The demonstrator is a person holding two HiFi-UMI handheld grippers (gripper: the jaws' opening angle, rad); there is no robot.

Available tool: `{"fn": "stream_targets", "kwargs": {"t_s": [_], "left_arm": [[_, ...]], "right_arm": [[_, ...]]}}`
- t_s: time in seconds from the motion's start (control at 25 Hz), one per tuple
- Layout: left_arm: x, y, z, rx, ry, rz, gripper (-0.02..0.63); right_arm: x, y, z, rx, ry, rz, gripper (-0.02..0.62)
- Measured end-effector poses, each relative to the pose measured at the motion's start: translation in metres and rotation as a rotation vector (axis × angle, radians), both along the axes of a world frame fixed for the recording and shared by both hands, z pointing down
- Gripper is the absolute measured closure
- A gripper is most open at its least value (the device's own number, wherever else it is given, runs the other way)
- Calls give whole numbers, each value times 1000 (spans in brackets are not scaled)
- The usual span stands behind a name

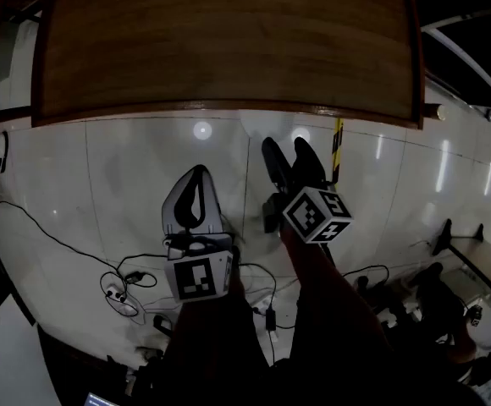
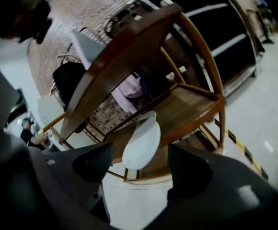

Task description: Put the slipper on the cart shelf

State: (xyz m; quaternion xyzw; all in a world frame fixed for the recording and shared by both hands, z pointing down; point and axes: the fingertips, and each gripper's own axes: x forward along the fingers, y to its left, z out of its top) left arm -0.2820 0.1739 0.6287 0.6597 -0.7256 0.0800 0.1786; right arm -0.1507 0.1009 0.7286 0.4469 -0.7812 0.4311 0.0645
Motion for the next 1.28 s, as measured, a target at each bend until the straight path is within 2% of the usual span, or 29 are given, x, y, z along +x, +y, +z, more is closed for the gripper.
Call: {"fn": "stream_targets", "kwargs": {"t_s": [0.16,0.32,0.48,0.72,0.8,0.92,0.96,1.28], "left_arm": [[3,2,1,-4,-11,-5,591],[4,7,6,-21,-19,18,591],[4,23,10,-46,-16,25,591],[11,44,21,-87,5,25,591],[15,47,23,-96,12,34,591],[19,51,24,-108,29,30,591],[21,53,23,-112,36,27,591],[30,72,21,-129,54,28,591]], "right_arm": [[0,-11,15,-86,-106,80,242],[-8,-18,28,-198,-290,166,242],[-17,-26,34,-253,-414,229,277],[-26,-36,46,-307,-462,284,333],[-25,-38,49,-316,-453,298,386],[-23,-39,50,-310,-453,313,507],[-23,-39,49,-302,-462,314,523],[-24,-28,31,-251,-520,268,540]]}}
